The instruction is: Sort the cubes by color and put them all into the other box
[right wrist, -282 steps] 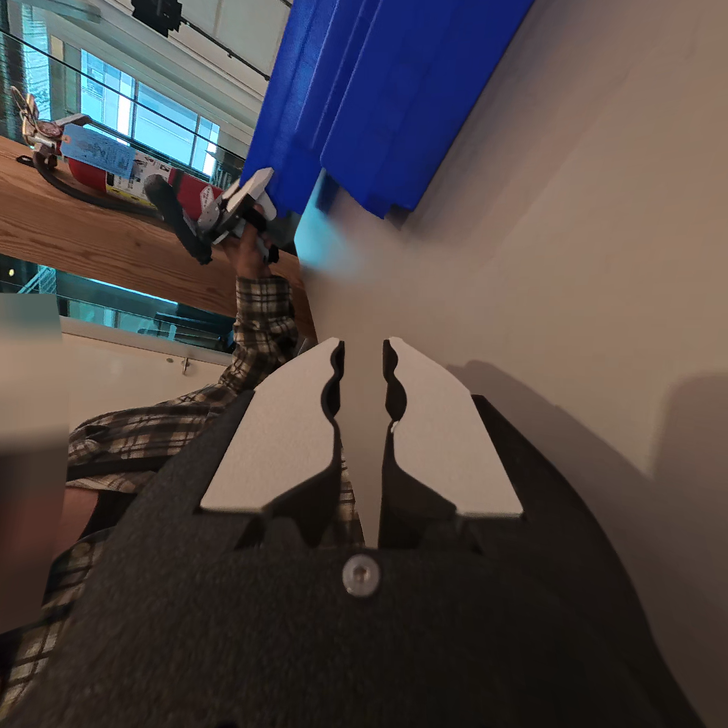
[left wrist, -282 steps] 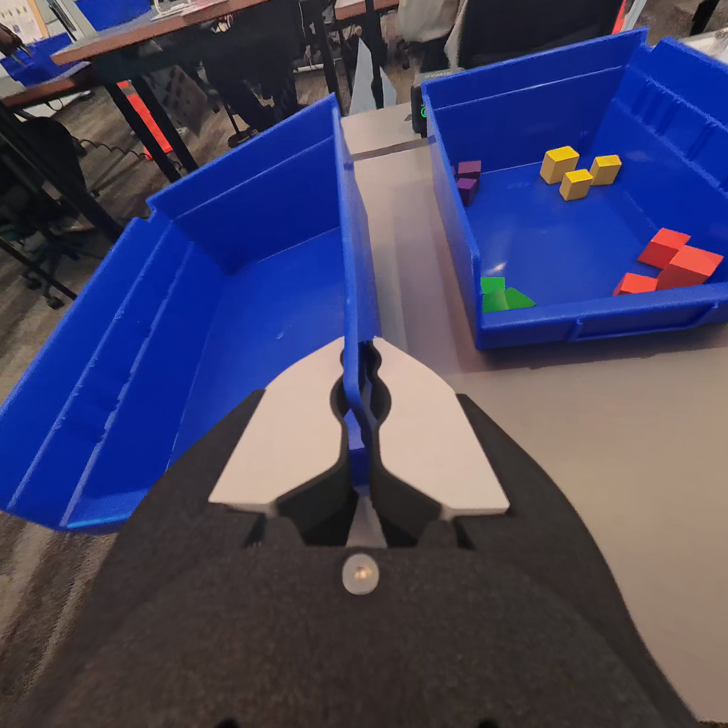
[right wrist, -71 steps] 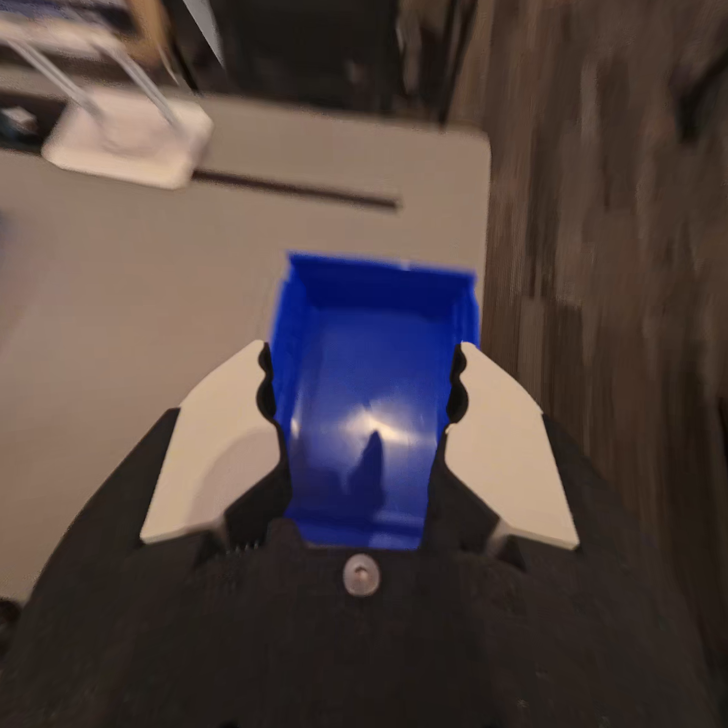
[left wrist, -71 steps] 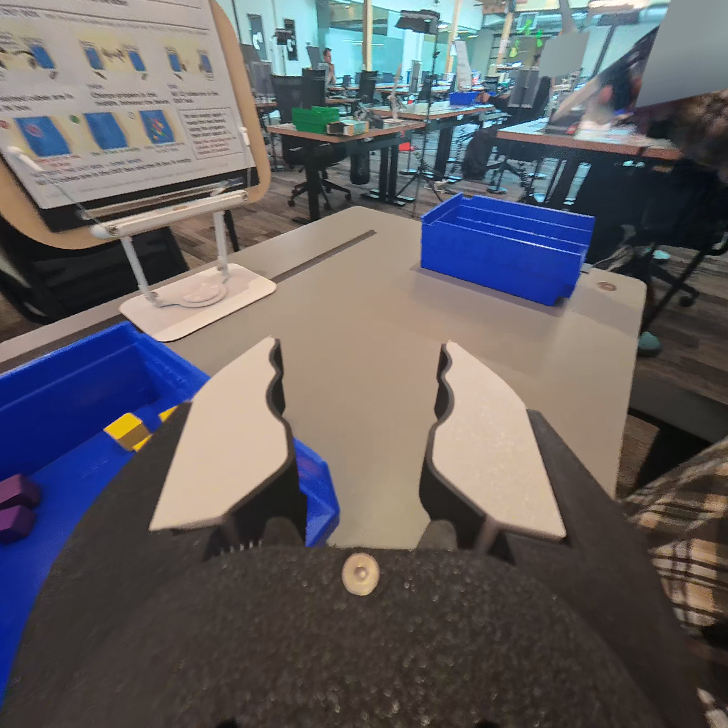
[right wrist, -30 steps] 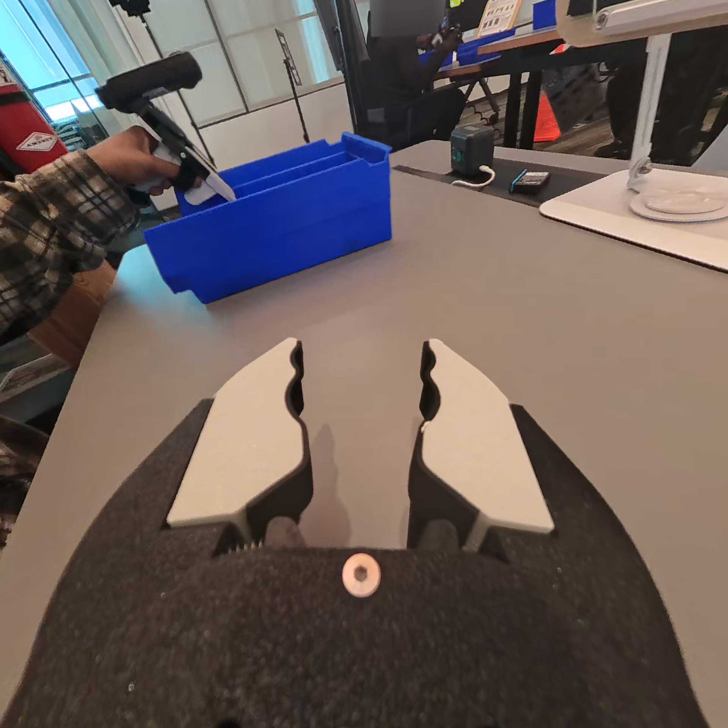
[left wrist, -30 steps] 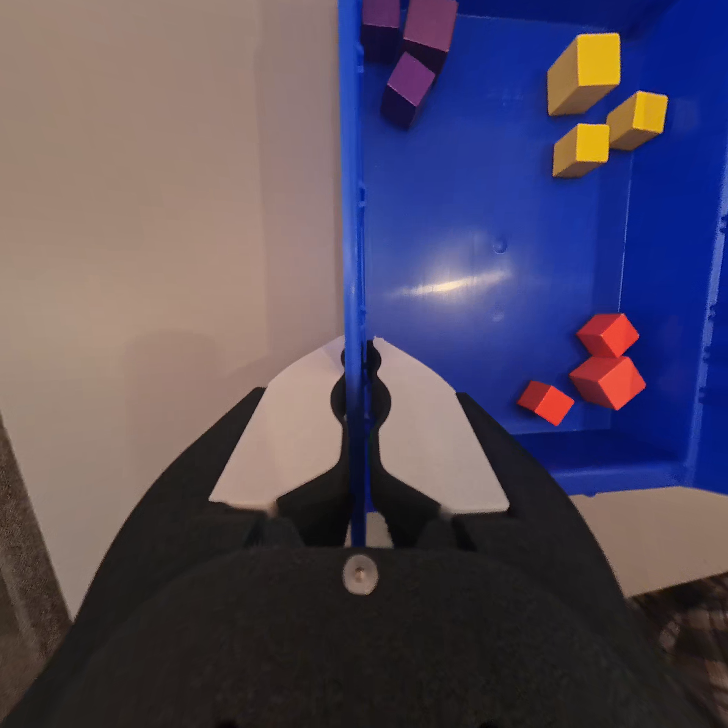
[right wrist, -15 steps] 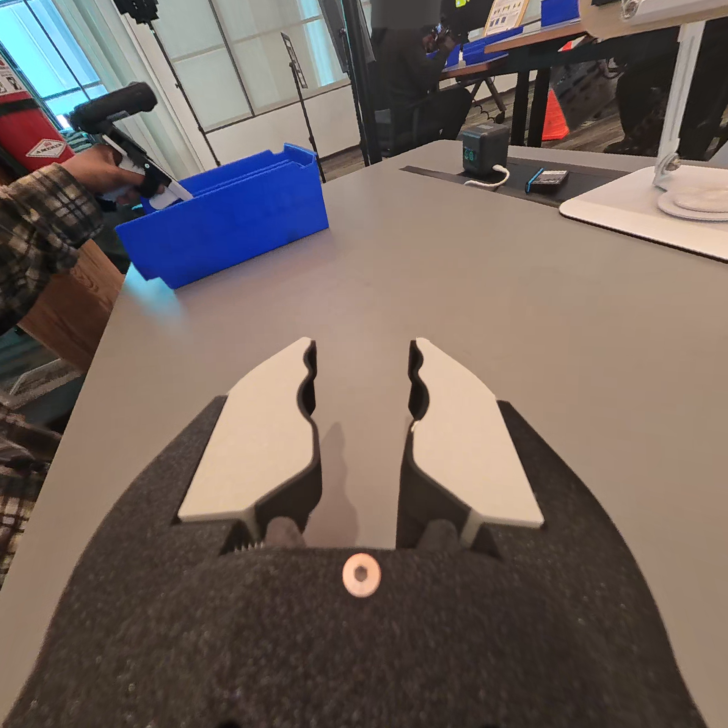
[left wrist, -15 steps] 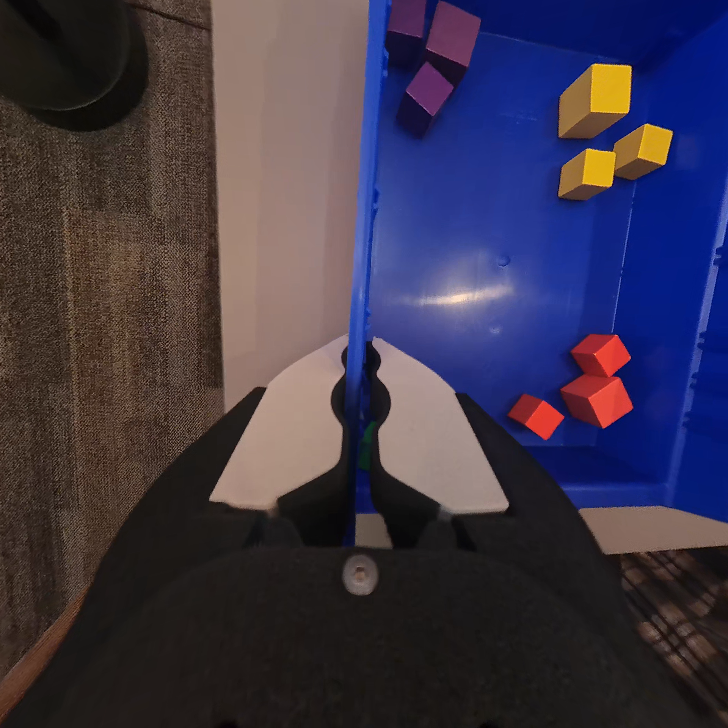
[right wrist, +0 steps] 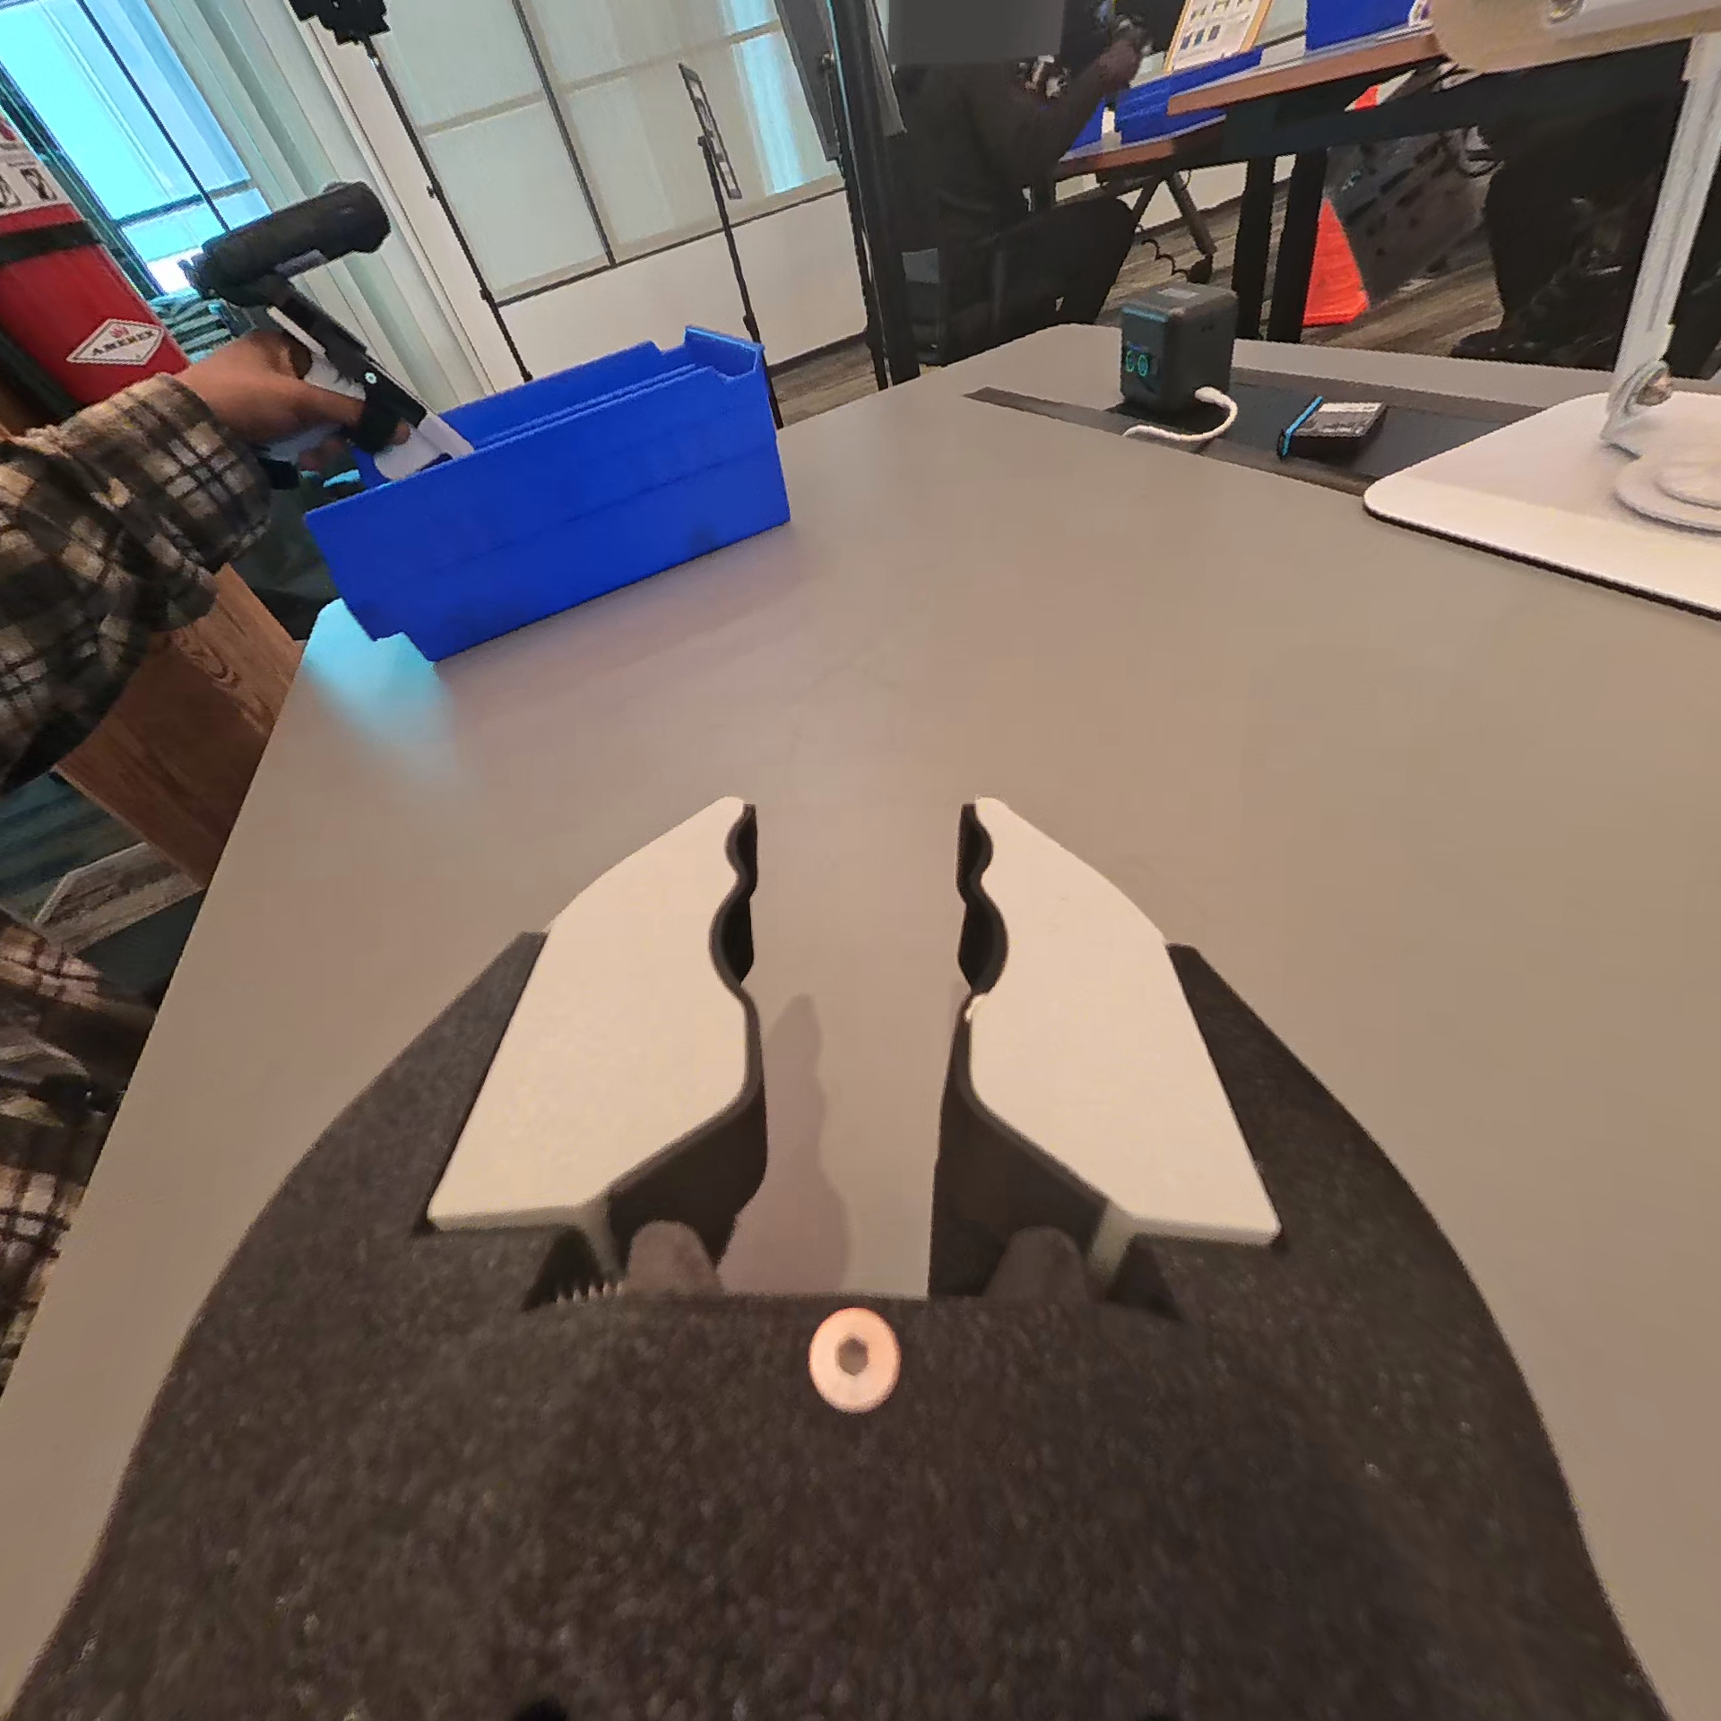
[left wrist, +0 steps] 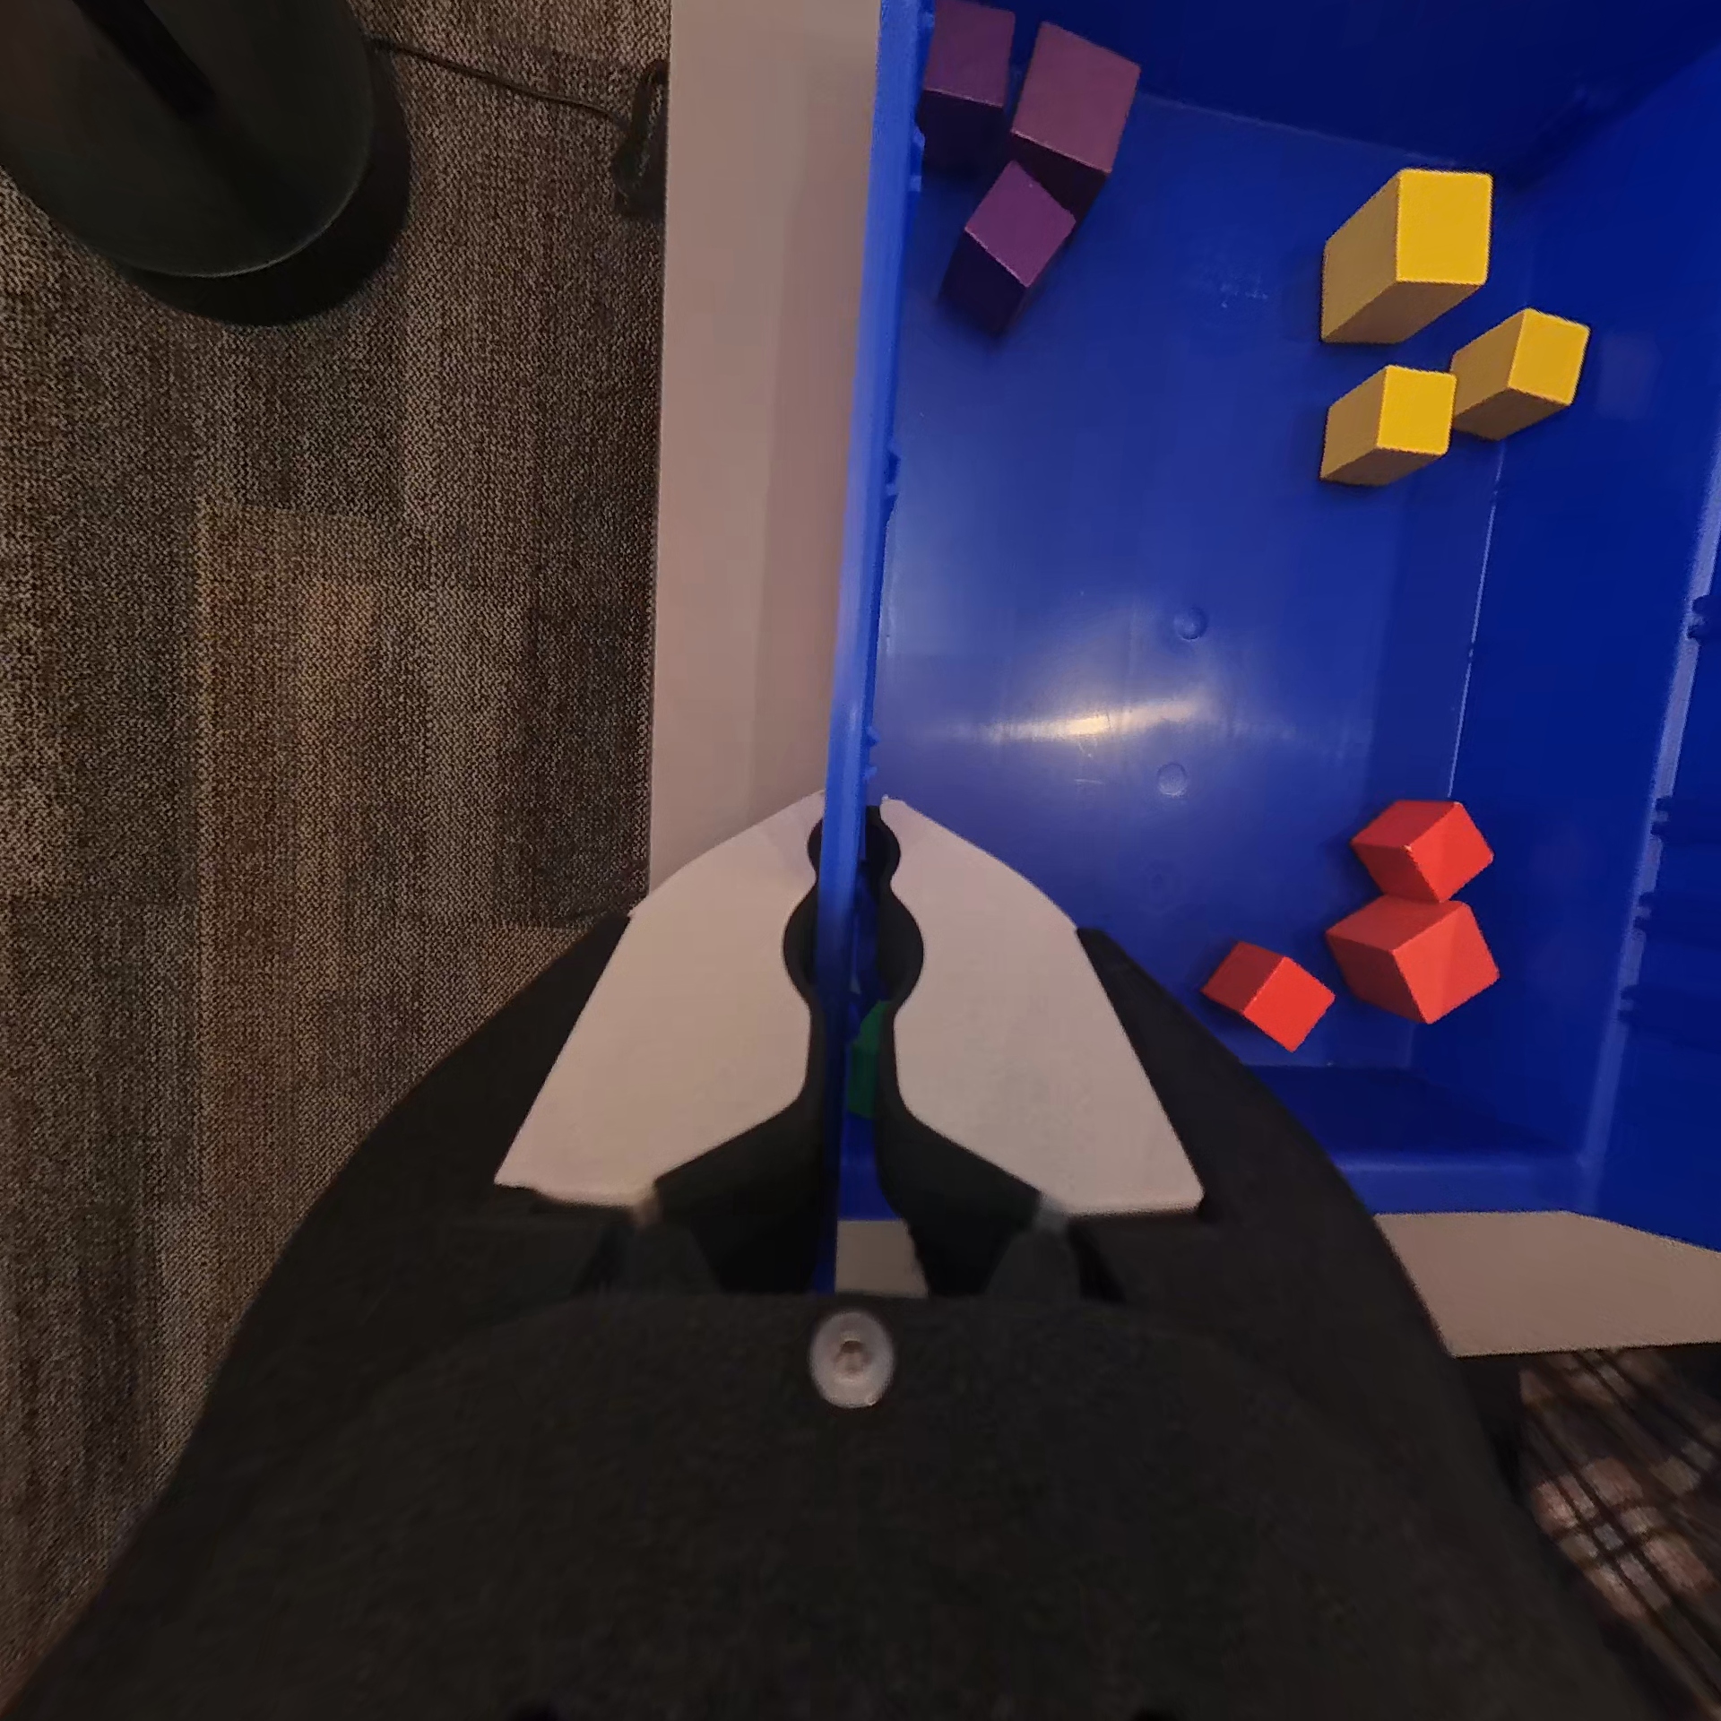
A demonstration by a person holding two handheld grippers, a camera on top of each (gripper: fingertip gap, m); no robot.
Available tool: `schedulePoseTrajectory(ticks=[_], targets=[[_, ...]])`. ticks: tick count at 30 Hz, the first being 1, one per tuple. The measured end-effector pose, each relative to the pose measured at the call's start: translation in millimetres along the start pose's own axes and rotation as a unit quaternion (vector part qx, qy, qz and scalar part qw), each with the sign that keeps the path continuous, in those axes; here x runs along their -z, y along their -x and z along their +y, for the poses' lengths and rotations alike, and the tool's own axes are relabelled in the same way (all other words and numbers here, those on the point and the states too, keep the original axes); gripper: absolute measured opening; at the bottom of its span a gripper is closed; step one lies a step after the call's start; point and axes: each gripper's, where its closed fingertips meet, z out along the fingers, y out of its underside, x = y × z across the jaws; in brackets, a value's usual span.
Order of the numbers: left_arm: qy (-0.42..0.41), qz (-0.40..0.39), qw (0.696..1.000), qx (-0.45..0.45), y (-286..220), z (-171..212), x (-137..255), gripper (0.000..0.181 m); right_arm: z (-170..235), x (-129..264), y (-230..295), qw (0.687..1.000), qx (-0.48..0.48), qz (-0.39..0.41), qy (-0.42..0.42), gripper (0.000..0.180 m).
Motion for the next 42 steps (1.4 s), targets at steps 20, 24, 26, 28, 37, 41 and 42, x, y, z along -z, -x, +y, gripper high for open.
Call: schedulePoseTrajectory(ticks=[20,24,26,28,37,41,42], targets=[[-0.004,-0.007,1.000,0.010,16.3,-1.3,1.6,0.004,-1.2,1.3,4.7,1.000,0.002,-0.011,-0.003,0.038],[-0.006,-0.007,1.000,0.001,17.8,-2.9,1.0,0.005,-0.4,0.6,6.6,1.000,0.005,-0.014,0.000,0.037],[-0.009,-0.010,1.000,-0.004,18.8,-3.6,0.9,0.005,-0.2,0.6,7.2,1.000,0.006,-0.015,0.000,0.037],[-0.014,-0.016,1.000,-0.011,19.9,-4.2,1.1,0.007,-0.3,0.8,8.0,1.000,0.006,-0.017,0.000,0.037],[-0.160,-0.048,0.985,-0.032,15.8,-40.6,49.2,0.054,-5.7,2.8,13.4,0.999,0.017,-0.027,-0.009,0.038],[-0.215,-0.075,0.967,-0.114,-13.0,-61.4,78.1,0.068,-7.1,4.0,13.9,0.999,0.020,-0.028,-0.013,0.038],[-0.223,-0.080,0.962,-0.137,-21.9,-65.6,83.0,0.069,-7.1,4.2,14.2,0.999,0.021,-0.028,-0.013,0.038]])
